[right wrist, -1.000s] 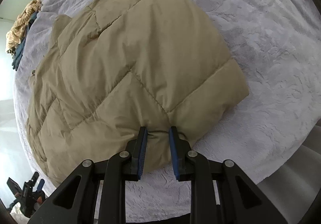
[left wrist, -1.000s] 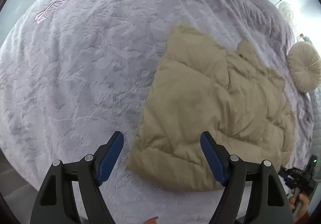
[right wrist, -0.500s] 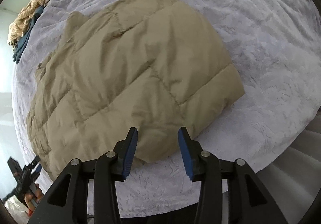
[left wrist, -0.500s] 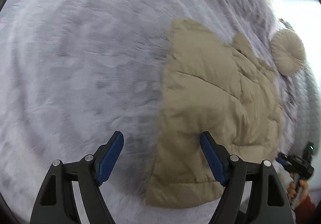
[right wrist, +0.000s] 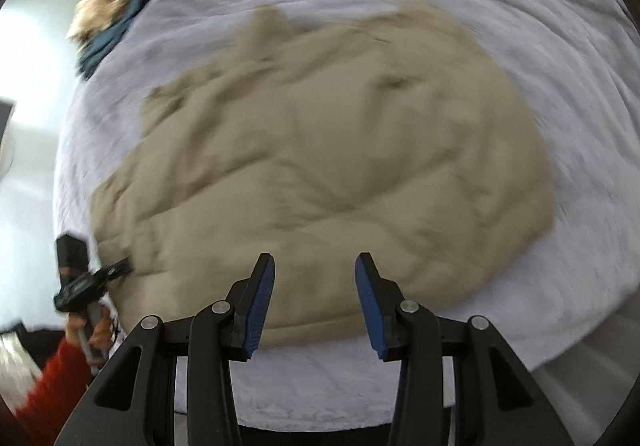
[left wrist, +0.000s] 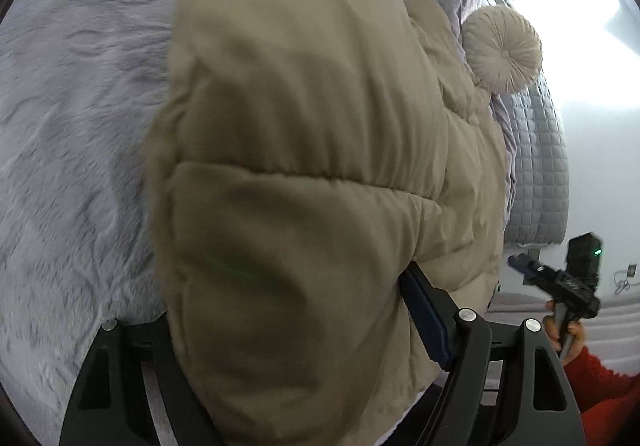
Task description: Fold large clothes
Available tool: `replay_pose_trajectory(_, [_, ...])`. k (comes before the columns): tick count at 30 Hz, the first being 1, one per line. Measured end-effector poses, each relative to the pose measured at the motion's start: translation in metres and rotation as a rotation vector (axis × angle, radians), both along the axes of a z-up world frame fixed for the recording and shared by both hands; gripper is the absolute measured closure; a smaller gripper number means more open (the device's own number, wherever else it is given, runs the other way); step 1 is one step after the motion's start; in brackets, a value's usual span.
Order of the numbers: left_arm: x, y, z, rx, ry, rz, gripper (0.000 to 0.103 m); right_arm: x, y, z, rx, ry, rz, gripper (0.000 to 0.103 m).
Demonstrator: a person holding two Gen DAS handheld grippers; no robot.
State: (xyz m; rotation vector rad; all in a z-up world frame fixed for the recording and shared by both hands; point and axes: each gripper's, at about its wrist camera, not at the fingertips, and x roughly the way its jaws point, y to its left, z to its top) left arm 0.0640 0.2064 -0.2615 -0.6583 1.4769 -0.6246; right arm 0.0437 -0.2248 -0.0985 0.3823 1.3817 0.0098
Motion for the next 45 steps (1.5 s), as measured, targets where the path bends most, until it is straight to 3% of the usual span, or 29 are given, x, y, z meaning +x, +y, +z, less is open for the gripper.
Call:
replay_pose_trajectory(1, [0.0,-0.001,0.0,0.0,-0.003,-0.004,0.032,0.004,0.01,0.002,-0.005,-0.014,0.04,0.058])
replay_pose_trajectory(2, [0.001,0.0,0.0,-0.034,-0.004,-0.011,0.063,0.007,0.022,0.004,-0.013,-0.03,0.081,0.058])
replay_pose_trajectory(3, [0.0,-0.002,0.0,-0.087,0.013,-0.009,0.072,0.01,0.034,0.006,-0.027,-0.052,0.126,0.058])
replay_pose_trajectory(5, [0.0,-0.004,0.007,-0.104,0.02,0.012,0.08,0.015,0.05,0.006,-0.044,-0.09,0.186,0.066])
replay_pose_trajectory(6, [-0.001,-0.005,0.012,-0.098,0.01,0.009,0.081,0.019,0.06,0.005,-0.06,-0.108,0.221,0.081])
replay_pose_trajectory(8, [-0.003,-0.009,0.029,-0.095,0.007,0.021,0.083,0.025,0.071,0.001,-0.083,-0.134,0.262,0.083])
replay_pose_trajectory(11, [-0.007,-0.015,0.062,-0.113,-0.011,0.028,0.083,0.042,0.077,-0.014,-0.097,-0.158,0.276,0.084])
replay_pose_trajectory(15, [-0.011,-0.043,0.118,-0.098,-0.059,0.001,0.083,0.066,0.069,-0.039,-0.035,-0.159,0.229,0.084])
replay_pose_trajectory(20, [-0.009,-0.112,0.187,-0.029,-0.14,-0.093,0.083,0.094,0.045,-0.077,0.161,-0.103,0.134,0.084])
replay_pose_trajectory(25, [0.004,-0.197,0.218,0.056,-0.143,-0.158,0.083,0.102,0.018,-0.111,0.356,-0.043,0.041,0.088])
replay_pose_trajectory(33, [0.02,-0.304,0.228,0.202,-0.154,-0.256,0.083,0.106,-0.004,-0.125,0.482,0.016,0.006,0.091])
replay_pose_trajectory(40, [0.022,-0.352,0.216,0.291,-0.178,-0.366,0.082,0.071,-0.08,-0.076,0.437,-0.078,-0.057,0.091])
replay_pose_trajectory(42, [0.024,-0.361,0.206,0.296,-0.172,-0.417,0.072,0.05,-0.107,-0.067,0.439,-0.101,-0.127,0.091])
replay_pose_trajectory(44, [0.03,-0.383,0.194,0.242,-0.144,-0.46,0.045,0.025,-0.132,-0.061,0.434,-0.117,-0.191,0.09])
replay_pose_trajectory(45, [0.034,-0.393,0.19,0.222,-0.136,-0.468,0.044,0.014,-0.14,-0.058,0.427,-0.12,-0.213,0.09])
